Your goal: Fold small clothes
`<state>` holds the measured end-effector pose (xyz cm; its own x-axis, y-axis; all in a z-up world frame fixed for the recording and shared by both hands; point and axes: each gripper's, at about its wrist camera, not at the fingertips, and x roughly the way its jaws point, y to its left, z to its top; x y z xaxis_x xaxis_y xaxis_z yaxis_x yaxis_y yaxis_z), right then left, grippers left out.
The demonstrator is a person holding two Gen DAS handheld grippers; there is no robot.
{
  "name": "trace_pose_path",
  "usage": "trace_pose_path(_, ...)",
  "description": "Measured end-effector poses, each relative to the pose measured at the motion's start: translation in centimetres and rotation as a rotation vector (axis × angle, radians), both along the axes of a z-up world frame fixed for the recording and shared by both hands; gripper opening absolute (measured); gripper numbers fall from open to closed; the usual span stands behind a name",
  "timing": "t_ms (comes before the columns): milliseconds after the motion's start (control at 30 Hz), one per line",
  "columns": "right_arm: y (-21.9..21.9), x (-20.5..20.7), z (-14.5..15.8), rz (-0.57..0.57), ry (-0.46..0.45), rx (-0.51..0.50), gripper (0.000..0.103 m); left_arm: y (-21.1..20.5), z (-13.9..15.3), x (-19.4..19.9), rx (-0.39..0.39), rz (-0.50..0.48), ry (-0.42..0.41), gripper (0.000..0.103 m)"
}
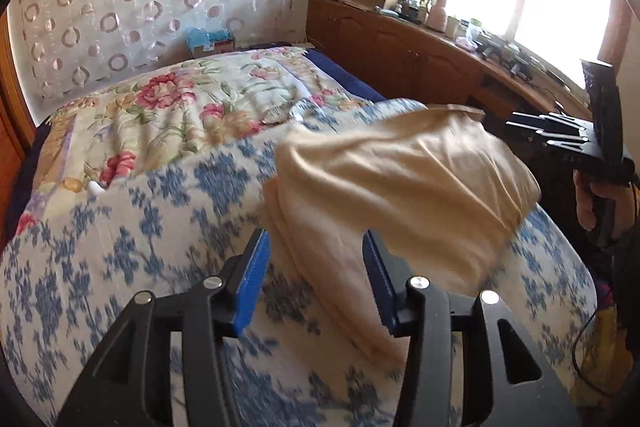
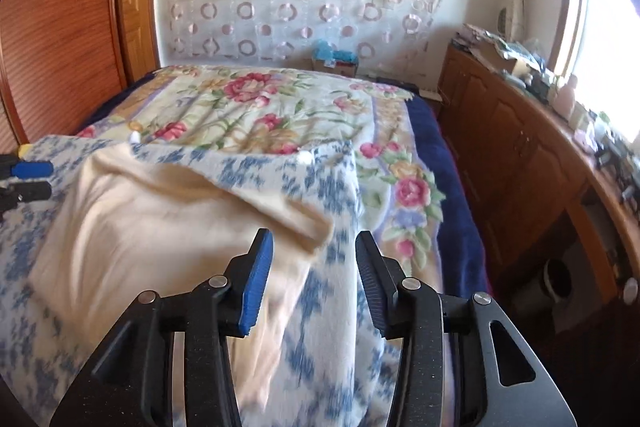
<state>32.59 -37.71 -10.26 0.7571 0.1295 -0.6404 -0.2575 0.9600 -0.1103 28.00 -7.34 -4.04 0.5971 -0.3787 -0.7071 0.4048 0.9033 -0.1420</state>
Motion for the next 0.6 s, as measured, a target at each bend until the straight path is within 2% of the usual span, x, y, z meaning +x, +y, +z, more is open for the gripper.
trace_pose_path(167, -0.3, -5.4, -0.2, 0.051, 0.036, 0.069, 0.045, -1.0, -1.1, -2.6, -0.026, -0.044, 0.053, 0.048)
trace_pose_path(267, 0.5, -7.3, -1.1, 0.098, 0.072, 0.08, 0.045, -2.0, -1.4, -3.7, -0.032, -0.07, 0.067, 0.048)
trace_pose_path(400, 1.6, -7.2, -3.2, 0.145, 0.147, 0.056, 0.045, -3.3, -2.2, -4.2, -0.003, -0.087, 0.081, 0.048)
trace_pose_path(467, 1.8, -6.8, -4.0, 0.143, 0.155, 0.031, 0.044, -3.7, -2.6, -4.1, 0.017, -0.079, 0.081, 0.048)
trace_pose_path(500, 1.8, -6.4, -4.1, 0.139, 0.151, 0.024, 0.039, -3.9, -2.8, -4.1, 0.03, -0.074, 0.079, 0.048)
trace_pose_path(533, 1.8, -6.2, -4.1, 0.149, 0.152, 0.036, 0.02, -4.1, -3.0, -4.0, 0.056, -0.067, 0.078, 0.048)
trace_pose_path(567, 1.9, -6.1, -4.0, 0.174, 0.154, 0.052, 0.007, -4.3, -3.2, -3.9, 0.073, -0.064, 0.076, 0.048)
trace_pose_path(600, 2.0, -6.2, -3.9, 0.184, 0.141, 0.035, 0.007, -4.4, -3.4, -3.8, 0.093, -0.056, 0.076, 0.048)
